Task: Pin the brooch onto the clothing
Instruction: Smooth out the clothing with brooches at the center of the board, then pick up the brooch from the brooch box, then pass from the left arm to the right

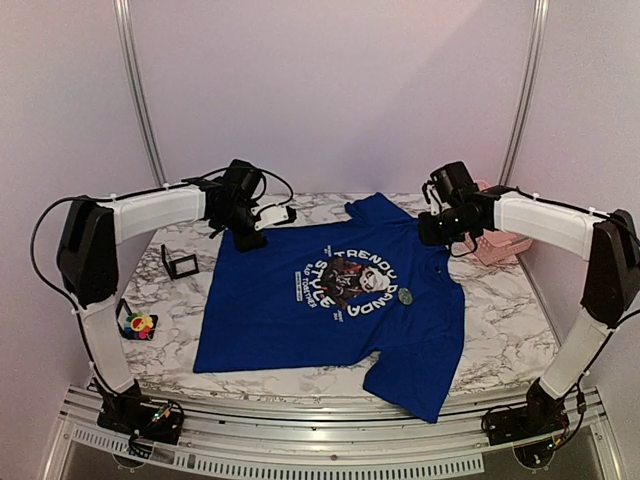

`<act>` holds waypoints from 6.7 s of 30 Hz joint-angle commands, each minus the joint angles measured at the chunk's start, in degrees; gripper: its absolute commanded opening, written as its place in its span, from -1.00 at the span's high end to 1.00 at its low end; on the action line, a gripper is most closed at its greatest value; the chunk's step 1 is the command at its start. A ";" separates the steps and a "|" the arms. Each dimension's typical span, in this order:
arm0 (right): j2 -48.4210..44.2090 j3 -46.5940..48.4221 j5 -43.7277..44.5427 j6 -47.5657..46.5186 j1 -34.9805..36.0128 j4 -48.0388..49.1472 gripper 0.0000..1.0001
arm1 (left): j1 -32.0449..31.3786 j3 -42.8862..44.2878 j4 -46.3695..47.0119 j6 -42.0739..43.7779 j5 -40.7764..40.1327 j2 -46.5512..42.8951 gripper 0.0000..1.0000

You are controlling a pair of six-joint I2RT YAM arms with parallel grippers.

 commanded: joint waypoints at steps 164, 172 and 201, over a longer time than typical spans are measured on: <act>-8.71 -15.10 -18.11 -17.94 16.36 43.38 -0.98 | 15.69 -1.01 -44.21 -4.47 43.97 -28.75 1.00; -14.48 -17.07 -33.87 -26.19 22.88 46.95 -0.98 | 6.54 7.26 -45.88 -6.83 53.11 -34.22 1.00; -1.46 0.40 -49.62 -15.74 38.66 59.02 -0.70 | -8.29 -17.30 3.35 -41.50 67.71 -62.29 1.00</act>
